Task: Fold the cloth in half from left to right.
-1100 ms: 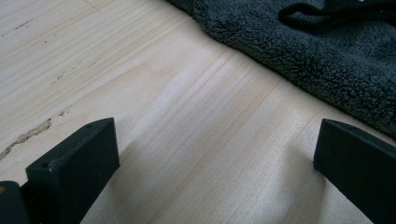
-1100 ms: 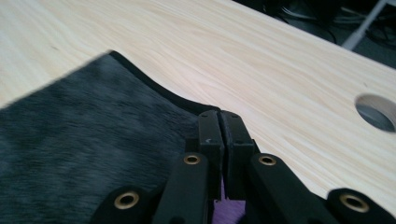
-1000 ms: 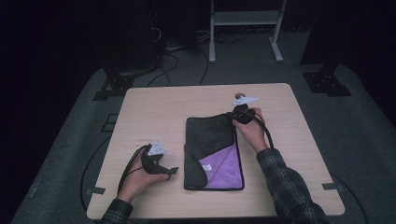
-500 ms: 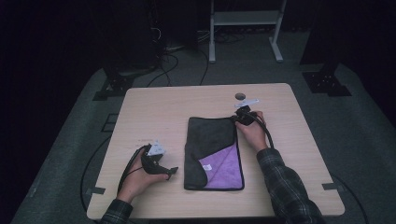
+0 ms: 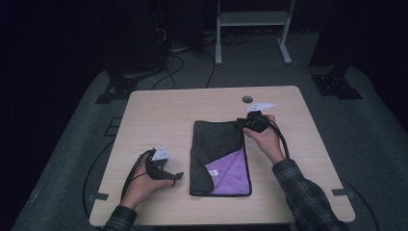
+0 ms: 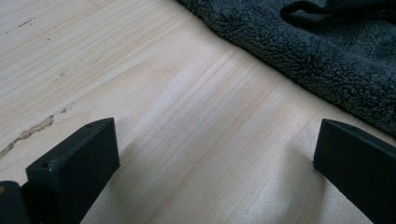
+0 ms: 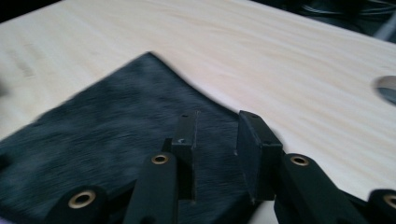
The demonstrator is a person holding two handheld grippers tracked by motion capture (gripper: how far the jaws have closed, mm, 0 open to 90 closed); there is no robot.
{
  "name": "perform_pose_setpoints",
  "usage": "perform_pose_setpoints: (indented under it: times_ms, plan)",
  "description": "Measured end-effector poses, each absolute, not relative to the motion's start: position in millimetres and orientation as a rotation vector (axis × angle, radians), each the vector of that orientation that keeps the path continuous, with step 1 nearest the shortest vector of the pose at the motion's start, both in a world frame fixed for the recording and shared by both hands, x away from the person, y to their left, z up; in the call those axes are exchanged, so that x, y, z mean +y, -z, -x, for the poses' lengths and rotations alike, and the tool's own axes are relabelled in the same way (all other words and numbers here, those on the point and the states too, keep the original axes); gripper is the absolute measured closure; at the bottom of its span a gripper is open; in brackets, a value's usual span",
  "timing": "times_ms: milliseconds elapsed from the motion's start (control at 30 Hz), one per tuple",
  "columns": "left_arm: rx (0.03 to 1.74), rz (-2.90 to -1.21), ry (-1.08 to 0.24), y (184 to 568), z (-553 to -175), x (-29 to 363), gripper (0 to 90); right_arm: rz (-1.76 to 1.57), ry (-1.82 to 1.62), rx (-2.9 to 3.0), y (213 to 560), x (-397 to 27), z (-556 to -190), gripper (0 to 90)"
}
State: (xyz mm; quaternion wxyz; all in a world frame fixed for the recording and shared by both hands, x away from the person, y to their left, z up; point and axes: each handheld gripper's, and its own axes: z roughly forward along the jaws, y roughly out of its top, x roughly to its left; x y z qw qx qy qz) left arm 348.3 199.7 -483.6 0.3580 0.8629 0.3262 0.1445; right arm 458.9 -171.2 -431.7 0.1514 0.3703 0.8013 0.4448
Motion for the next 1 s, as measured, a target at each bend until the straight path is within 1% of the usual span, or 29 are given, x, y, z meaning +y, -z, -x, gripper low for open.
perform_pose_setpoints:
  times_ms: [100,233,333,400,533,633,867,933,1000]
  plan:
    - [0.842,-2.227,-0.373,484,-348,200,0.0,-1.033,-1.308,2.342,434,-161,-444,65.7]
    - [0.840,-2.227,-0.375,484,-348,200,0.0,-0.947,-1.346,2.438,439,-140,-418,59.9]
    - [0.842,-2.225,-0.373,484,-348,200,0.0,-0.921,-1.364,2.469,441,-131,-409,59.7]
    - [0.841,-2.228,-0.372,484,-348,200,0.0,-0.883,-1.383,2.520,444,-117,-399,59.5]
    - [0.844,-2.224,-0.371,484,-348,200,0.0,-0.849,-1.408,2.569,448,-101,-392,58.8]
    - [0.844,-2.225,-0.371,484,-348,200,0.0,-0.817,-1.416,2.611,453,-86,-388,56.2]
    - [0.845,-2.225,-0.370,484,-348,200,0.0,-0.808,-1.406,2.664,464,-67,-383,52.0]
    - [0.844,-2.227,-0.370,483,-348,200,0.0,-0.810,-1.387,2.682,469,-64,-384,52.4]
    - [0.844,-2.225,-0.371,484,-348,200,0.0,-0.807,-1.365,2.697,473,-61,-383,55.1]
